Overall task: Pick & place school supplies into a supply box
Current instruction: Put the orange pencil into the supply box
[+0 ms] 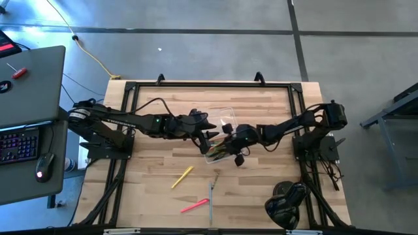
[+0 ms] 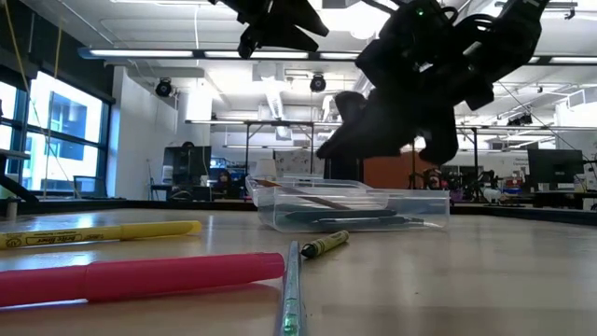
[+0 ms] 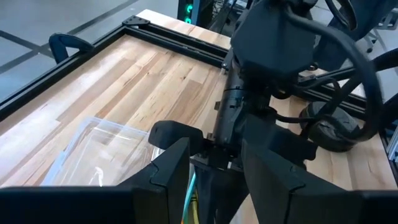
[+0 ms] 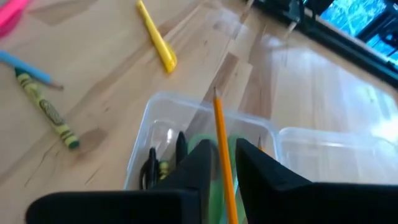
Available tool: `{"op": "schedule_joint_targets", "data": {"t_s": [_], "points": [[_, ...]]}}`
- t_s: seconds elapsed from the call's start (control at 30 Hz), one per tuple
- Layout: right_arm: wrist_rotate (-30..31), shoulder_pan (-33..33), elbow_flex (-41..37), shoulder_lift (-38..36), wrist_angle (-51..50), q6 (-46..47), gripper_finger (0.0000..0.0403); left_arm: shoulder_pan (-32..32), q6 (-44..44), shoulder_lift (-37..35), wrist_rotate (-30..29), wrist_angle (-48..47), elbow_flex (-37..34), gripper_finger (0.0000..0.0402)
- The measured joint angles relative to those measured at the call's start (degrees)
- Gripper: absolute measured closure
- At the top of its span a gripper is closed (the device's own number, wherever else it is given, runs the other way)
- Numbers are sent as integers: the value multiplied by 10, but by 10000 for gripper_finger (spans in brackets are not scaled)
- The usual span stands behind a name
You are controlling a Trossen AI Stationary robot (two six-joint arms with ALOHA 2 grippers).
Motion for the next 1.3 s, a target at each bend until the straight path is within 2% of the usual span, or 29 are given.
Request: {"op": "schedule_joint_targets", "data": {"t_s": [0.33, 0.57, 0.97, 1.07, 1.3], "points": [[-3, 0, 0, 17, 34, 24, 310, 0, 0, 0, 0, 0, 0, 225], [4, 0, 9, 46, 58, 36, 311, 0, 1, 0, -1, 0, 0, 225], [18, -7, 135, 103, -127, 53, 318, 0, 3, 0, -2, -1, 0, 225], [1, -11, 144, 102, -141, 58, 318, 0, 3, 0, -2, -3, 0, 225], [4, -13, 130, 102, -161, 54, 330, 0, 3, 0, -2, -8, 0, 225]]}}
